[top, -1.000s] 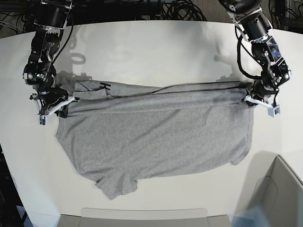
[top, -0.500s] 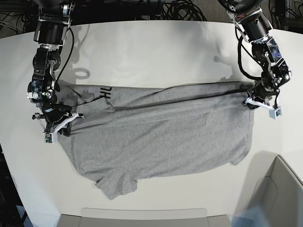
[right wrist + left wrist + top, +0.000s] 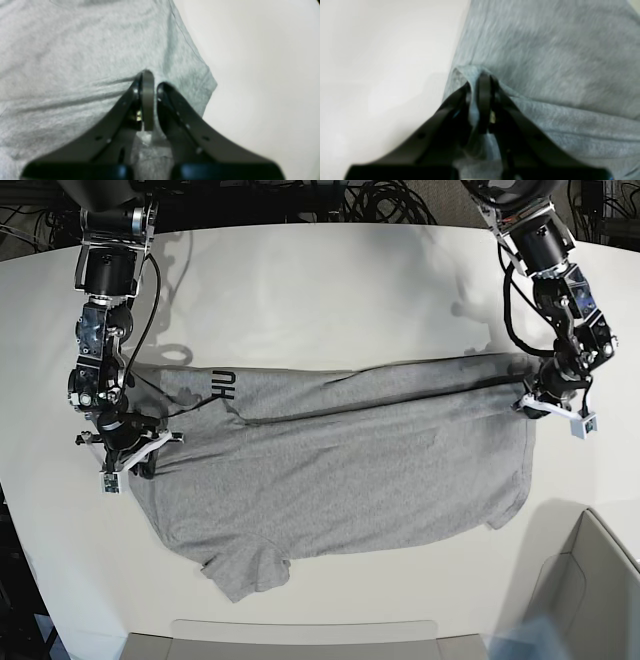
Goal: Fold the T-shirt properly
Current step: 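Lower the folded edge onto the shirt and release both grippers, then drag the folded shirt back toward the robot with both grippers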
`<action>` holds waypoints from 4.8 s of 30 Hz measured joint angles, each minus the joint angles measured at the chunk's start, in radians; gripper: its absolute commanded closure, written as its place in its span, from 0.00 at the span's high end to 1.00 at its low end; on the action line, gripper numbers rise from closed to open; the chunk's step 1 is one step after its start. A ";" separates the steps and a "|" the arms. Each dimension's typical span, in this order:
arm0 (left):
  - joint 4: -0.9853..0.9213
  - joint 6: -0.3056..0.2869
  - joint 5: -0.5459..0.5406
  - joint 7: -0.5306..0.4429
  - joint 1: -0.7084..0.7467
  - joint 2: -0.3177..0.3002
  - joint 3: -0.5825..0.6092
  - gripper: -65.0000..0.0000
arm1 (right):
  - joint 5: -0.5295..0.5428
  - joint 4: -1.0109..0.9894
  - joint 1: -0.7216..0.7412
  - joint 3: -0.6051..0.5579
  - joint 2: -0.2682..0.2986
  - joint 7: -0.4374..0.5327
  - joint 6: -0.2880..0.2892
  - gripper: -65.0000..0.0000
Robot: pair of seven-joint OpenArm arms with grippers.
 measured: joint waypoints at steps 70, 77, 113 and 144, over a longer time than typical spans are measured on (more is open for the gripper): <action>0.158 -0.004 0.000 0.106 0.087 0.003 -0.001 0.32 | 0.300 0.383 -0.308 0.394 -0.079 -0.327 -0.158 0.36; 0.158 -0.004 0.000 0.106 0.087 0.003 -0.001 0.32 | 0.301 0.337 -0.276 0.394 -0.111 -0.433 -0.159 0.36; 0.158 -0.004 0.000 0.106 0.109 0.002 -0.005 0.35 | 0.135 0.255 -0.268 0.316 -0.122 -0.263 -0.286 0.36; 0.055 -0.012 -0.019 0.136 0.105 -0.042 0.117 0.00 | 0.131 0.334 -0.303 0.257 -0.128 -0.391 -0.128 0.00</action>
